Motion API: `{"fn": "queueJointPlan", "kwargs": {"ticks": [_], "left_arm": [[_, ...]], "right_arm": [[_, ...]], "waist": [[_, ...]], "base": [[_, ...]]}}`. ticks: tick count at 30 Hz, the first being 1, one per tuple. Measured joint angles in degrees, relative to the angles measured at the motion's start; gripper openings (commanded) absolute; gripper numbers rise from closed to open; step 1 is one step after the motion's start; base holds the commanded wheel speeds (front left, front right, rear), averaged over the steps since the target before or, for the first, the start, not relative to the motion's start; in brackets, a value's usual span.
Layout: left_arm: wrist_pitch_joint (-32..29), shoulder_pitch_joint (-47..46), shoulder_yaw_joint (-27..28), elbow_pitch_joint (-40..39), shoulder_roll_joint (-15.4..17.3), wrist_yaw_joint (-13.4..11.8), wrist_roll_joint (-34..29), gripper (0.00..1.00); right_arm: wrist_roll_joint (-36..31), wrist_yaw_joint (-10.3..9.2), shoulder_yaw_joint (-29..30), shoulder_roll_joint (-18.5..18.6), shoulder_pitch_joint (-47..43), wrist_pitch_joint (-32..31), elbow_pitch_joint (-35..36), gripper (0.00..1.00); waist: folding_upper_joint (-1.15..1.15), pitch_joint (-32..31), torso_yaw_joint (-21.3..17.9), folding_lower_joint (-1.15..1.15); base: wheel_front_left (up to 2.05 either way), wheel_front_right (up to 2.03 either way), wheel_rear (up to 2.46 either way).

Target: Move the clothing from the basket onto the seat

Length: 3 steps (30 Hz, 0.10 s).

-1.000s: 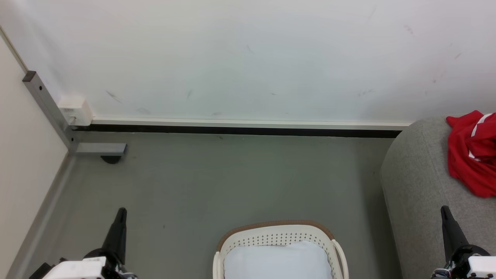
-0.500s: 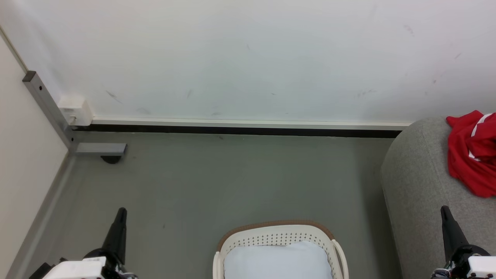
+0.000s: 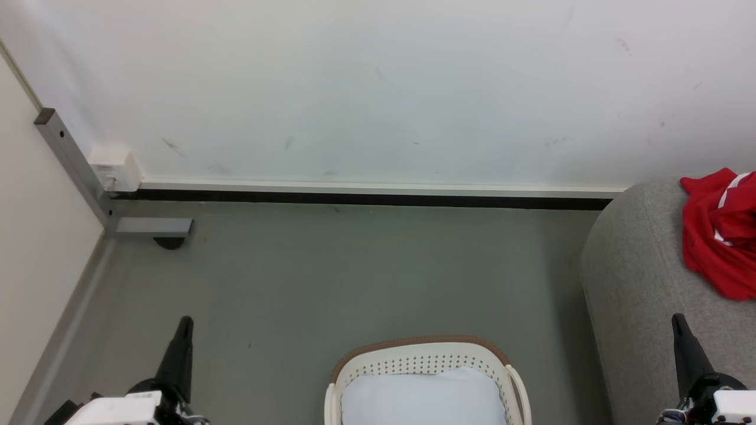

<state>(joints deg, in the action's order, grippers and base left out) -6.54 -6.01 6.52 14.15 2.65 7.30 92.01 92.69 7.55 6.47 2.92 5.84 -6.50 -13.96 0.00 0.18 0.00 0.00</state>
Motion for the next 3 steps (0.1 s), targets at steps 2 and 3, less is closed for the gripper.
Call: {"fn": "queueJointPlan", "kwargs": {"ticks": [2, 3], "left_arm": [[0.0, 0.0, 0.0, 0.0, 0.0, 0.0, 0.0, 0.0], [0.0, 0.0, 0.0, 0.0, 0.0, 0.0, 0.0, 0.0]], "right_arm": [[0.0, 0.0, 0.0, 0.0, 0.0, 0.0, 0.0, 0.0], [-0.01, 0.0, 0.0, 0.0, 0.0, 0.0, 0.0, 0.0]], "waist": [[0.0, 0.0, 0.0, 0.0], [0.0, 0.0, 0.0, 0.0]], "base": [[0.0, 0.0, 0.0], [0.0, 0.0, 0.0]]}}
